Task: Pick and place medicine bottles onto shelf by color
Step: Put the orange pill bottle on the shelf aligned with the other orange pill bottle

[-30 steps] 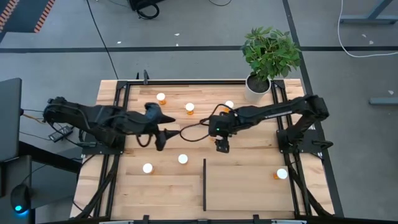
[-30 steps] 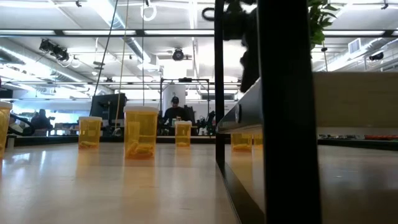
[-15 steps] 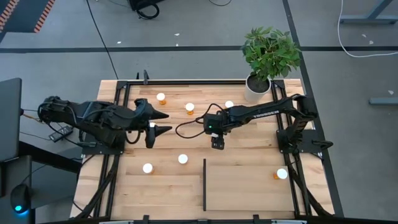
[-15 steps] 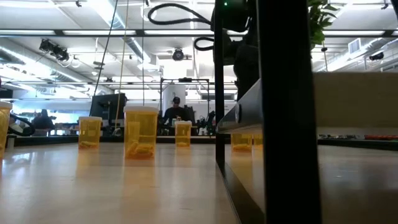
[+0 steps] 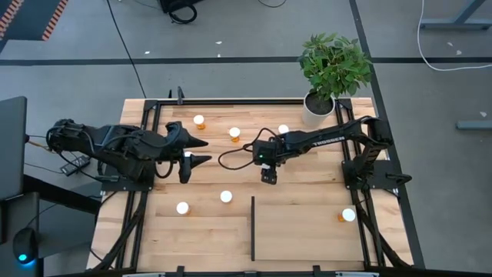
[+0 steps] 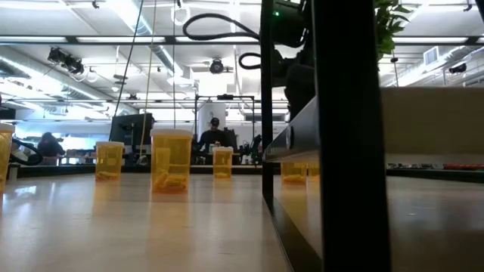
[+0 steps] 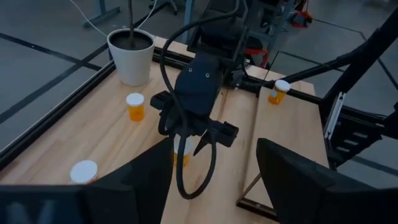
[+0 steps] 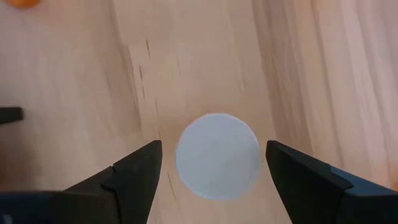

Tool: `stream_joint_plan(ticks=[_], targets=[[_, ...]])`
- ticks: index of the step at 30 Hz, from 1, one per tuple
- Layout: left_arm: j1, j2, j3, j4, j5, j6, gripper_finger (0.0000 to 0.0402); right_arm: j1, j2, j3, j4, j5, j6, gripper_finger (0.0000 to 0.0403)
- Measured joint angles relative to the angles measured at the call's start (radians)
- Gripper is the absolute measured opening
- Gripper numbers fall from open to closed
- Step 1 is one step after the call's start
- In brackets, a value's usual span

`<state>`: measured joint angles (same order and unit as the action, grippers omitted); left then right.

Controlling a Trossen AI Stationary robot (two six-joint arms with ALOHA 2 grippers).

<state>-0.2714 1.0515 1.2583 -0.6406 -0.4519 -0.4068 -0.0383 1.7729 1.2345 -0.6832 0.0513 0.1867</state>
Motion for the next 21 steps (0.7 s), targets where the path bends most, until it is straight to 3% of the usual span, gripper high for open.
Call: stream_joint_plan(ticks=[12,21], targets=[[0.000,0.000,0.000,0.001,0.000,-0.020,0.0231,0.002,0.000,-0.067,0.068,0.003,0.044,0.0293],[0.000,0.001,0.000,0.000,0.000,-0.026,0.0228,0.002,0.000,-0.067,0.091,0.002,0.048,0.0251]])
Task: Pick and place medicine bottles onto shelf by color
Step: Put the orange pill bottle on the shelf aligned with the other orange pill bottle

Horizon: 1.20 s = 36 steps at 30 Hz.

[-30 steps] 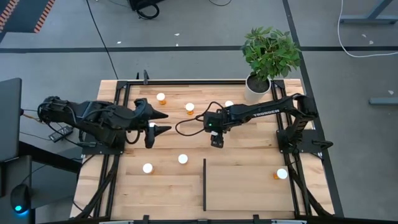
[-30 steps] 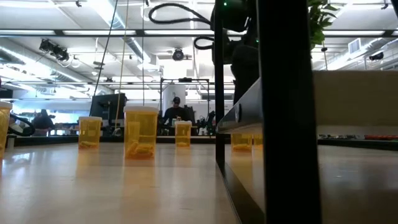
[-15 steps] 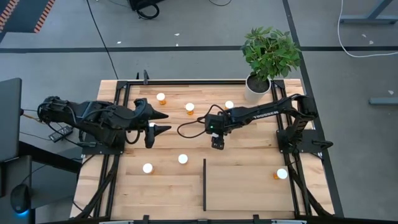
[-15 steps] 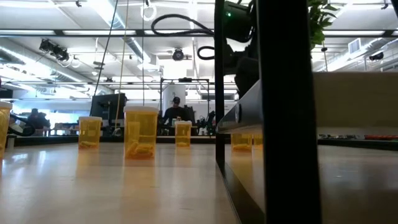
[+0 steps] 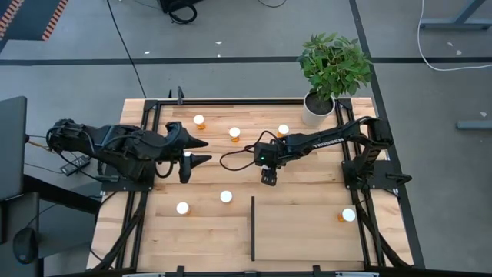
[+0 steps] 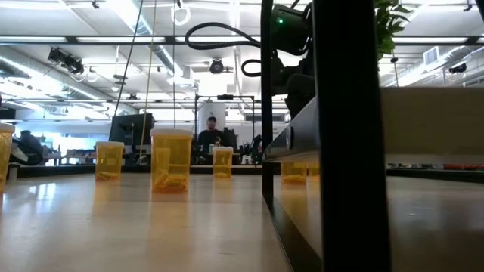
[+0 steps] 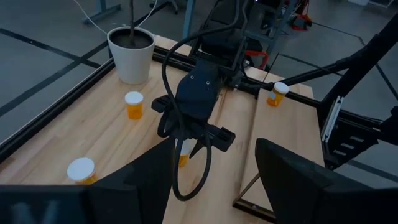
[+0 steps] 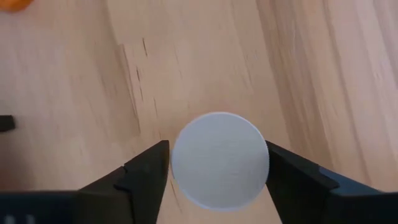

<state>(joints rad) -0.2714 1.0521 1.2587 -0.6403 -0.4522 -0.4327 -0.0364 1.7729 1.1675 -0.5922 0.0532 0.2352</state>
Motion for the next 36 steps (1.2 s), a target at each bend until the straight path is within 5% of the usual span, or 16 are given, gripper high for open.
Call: stream_joint_plan(ticks=[6,24,30,36], targets=[[0.000,0.001,0.000,-0.001,0.000,0.000,0.0228,0.000,0.000,0.001,-0.007,-0.002,0.000,0.0220],[0.000,0.001,0.000,-0.002,0.000,0.000,0.0225,0.000,-0.001,0.067,-0.185,-0.048,-0.002,0.0226],[0.000,0.001,0.000,-0.019,0.000,0.000,0.0218,0.032,-0.097,0.085,-0.359,-0.114,0.044,0.0227],[0.000,0.001,0.000,-0.025,0.000,0.011,0.0217,0.158,-0.278,0.085,-0.457,-0.064,0.179,0.0227]])
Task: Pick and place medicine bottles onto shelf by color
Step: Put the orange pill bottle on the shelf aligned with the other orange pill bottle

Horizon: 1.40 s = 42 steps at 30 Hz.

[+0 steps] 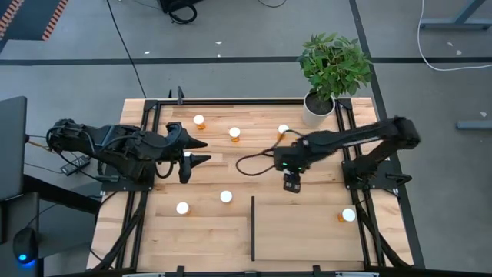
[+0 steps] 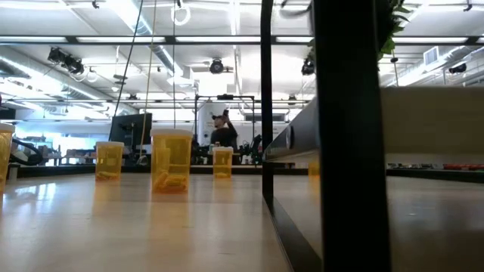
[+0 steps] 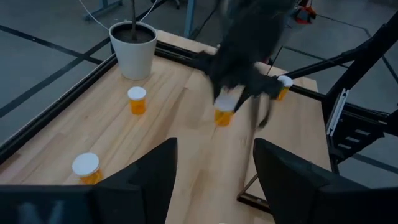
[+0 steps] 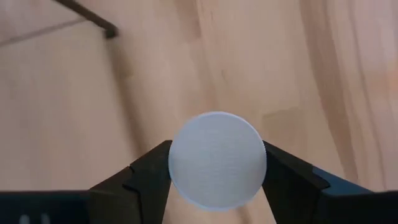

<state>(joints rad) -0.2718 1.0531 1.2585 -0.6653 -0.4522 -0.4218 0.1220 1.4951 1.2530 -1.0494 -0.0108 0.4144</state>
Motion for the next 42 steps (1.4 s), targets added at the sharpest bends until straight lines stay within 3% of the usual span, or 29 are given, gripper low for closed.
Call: stream_joint_plan(ticks=[6,13,22,34,42], targets=[[0.000,0.000,0.000,0.000,0.000,0.015,0.0209,0.193,-0.110,0.000,-0.104,0.058,0.242,0.0227],[0.000,0.000,0.000,0.021,0.000,0.015,0.0206,0.510,-0.115,0.000,-0.132,0.059,0.582,0.0227],[0.000,0.000,0.000,0.029,0.000,0.014,0.0202,0.910,-0.114,0.000,-0.095,0.167,1.077,0.0227],[-0.001,0.000,0.000,0.030,0.000,-0.039,0.0197,1.091,0.046,-0.001,-0.016,0.079,1.127,0.0228],[-0.001,0.000,0.000,0.030,0.000,-0.060,0.0196,1.125,0.110,-0.001,-0.074,0.163,1.127,0.0228]])
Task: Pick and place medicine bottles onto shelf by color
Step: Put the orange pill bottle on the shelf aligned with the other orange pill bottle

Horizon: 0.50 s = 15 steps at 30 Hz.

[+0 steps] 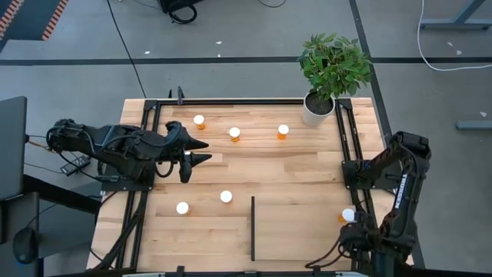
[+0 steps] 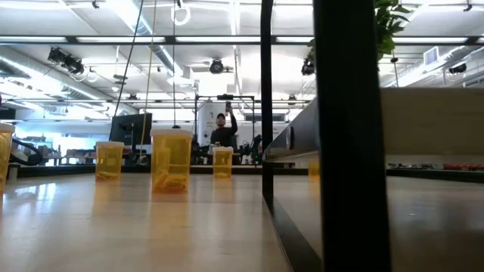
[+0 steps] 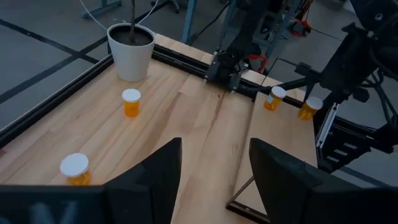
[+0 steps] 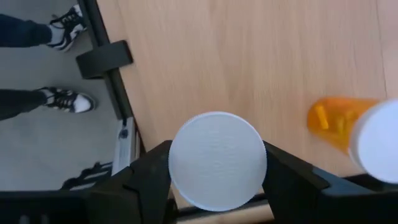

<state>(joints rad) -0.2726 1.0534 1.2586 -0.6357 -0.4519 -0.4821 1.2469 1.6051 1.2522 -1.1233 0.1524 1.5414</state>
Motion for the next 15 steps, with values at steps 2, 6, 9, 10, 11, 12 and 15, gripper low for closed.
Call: stream_joint_plan(ticks=[2,6,9,10,11,12,15], targets=[[0.000,0.000,0.000,0.000,0.000,-0.004,0.0195,0.007,0.015,0.000,0.000,0.015,0.003,0.0228],[0.000,0.000,0.000,0.000,0.000,-0.011,0.0193,0.015,0.040,0.000,0.004,0.025,0.016,0.0228],[0.000,0.000,0.000,0.000,0.000,-0.031,0.0194,0.026,0.056,0.000,0.005,0.026,0.034,0.0228],[0.000,0.000,0.000,0.000,0.000,-0.031,0.0194,0.029,0.061,0.000,0.005,0.026,0.039,0.0228],[0.000,0.000,0.000,0.000,0.000,-0.031,0.0194,0.032,0.066,0.000,0.005,0.026,0.042,0.0228],[0.000,0.000,0.000,0.000,0.000,-0.030,0.0193,0.034,0.070,0.000,0.005,0.026,0.045,0.0228],[0.000,0.000,0.000,0.000,0.000,-0.030,0.0191,0.043,0.072,-0.001,0.005,0.030,0.047,0.0228]])
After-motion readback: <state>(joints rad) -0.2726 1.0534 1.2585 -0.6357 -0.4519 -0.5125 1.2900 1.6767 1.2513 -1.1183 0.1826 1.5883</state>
